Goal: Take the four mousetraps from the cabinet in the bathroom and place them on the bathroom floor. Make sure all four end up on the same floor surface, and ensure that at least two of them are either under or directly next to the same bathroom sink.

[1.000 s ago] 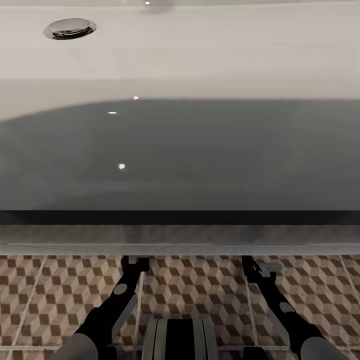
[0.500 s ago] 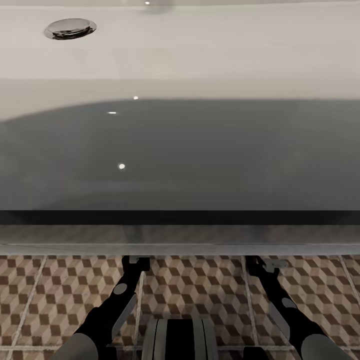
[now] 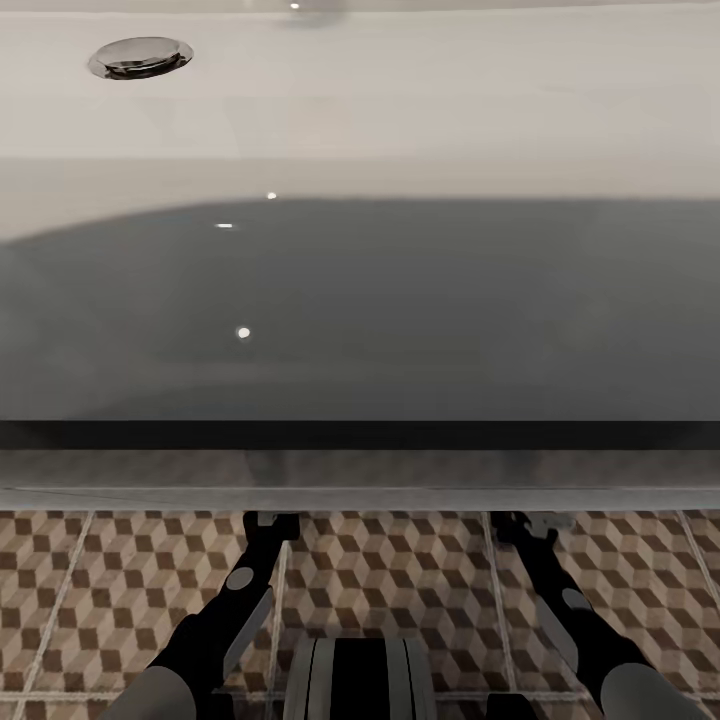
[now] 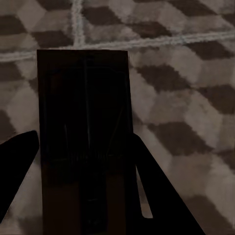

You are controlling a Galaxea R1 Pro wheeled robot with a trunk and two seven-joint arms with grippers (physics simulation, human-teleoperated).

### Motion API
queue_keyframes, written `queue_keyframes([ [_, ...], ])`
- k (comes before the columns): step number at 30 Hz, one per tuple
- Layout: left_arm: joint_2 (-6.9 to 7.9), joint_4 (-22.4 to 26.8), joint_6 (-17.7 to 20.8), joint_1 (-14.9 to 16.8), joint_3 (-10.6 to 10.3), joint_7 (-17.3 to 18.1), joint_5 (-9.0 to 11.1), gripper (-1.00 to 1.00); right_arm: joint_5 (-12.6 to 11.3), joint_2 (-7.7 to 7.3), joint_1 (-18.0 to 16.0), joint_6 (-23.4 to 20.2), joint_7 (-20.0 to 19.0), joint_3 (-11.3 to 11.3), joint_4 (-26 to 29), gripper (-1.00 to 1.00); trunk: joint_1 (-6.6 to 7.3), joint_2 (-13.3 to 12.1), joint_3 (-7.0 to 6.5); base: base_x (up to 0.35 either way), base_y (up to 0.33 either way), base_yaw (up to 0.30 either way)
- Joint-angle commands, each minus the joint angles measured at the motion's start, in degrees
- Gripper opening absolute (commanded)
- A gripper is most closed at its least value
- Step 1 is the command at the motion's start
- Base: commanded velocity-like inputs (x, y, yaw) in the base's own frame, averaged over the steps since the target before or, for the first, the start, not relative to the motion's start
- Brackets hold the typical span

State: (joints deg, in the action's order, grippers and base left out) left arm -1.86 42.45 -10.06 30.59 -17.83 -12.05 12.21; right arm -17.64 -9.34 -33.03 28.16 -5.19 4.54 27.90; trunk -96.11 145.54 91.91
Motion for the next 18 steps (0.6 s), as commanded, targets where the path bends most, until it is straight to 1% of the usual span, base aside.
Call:
queue_keyframes([
  [1, -0.04, 0.00, 0.05, 0.00, -0.01, -0.16, -0.19, -1.00, 0.25, 0.01, -0.01, -0.05, 0.08, 0.01, 0.51, -1.00, 0.00, 0.00, 0.00, 0.000, 0.000, 0.000],
  [9, -0.17, 0.08, 0.04, 0.00, -0.01, -0.22, -0.17, -1.00, 1.27, 0.03, -0.02, -0.12, 0.11, 0.14, 1.42, -1.00, 0.00, 0.00, 0.00, 0.000, 0.000, 0.000],
  [11, -0.16, 0.09, 0.04, 0.00, -0.01, -0.24, -0.17, -1.00, 2.38, 0.04, -0.02, -0.12, 0.13, 0.18, 1.44, -1.00, 0.00, 0.00, 0.00, 0.000, 0.000, 0.000],
  [15, -0.13, 0.09, 0.04, 0.00, -0.01, -0.31, -0.17, -1.00, 5.48, 0.10, -0.02, -0.09, 0.27, 0.20, 1.49, -1.00, 0.00, 0.00, 0.00, 0.000, 0.000, 0.000],
  [18, -0.15, 0.09, 0.08, 0.00, -0.01, -0.33, -0.18, -1.00, 6.15, 0.11, -0.02, -0.11, 0.33, 0.20, 1.51, -1.00, 0.00, 0.00, 0.00, 0.000, 0.000, 0.000],
])
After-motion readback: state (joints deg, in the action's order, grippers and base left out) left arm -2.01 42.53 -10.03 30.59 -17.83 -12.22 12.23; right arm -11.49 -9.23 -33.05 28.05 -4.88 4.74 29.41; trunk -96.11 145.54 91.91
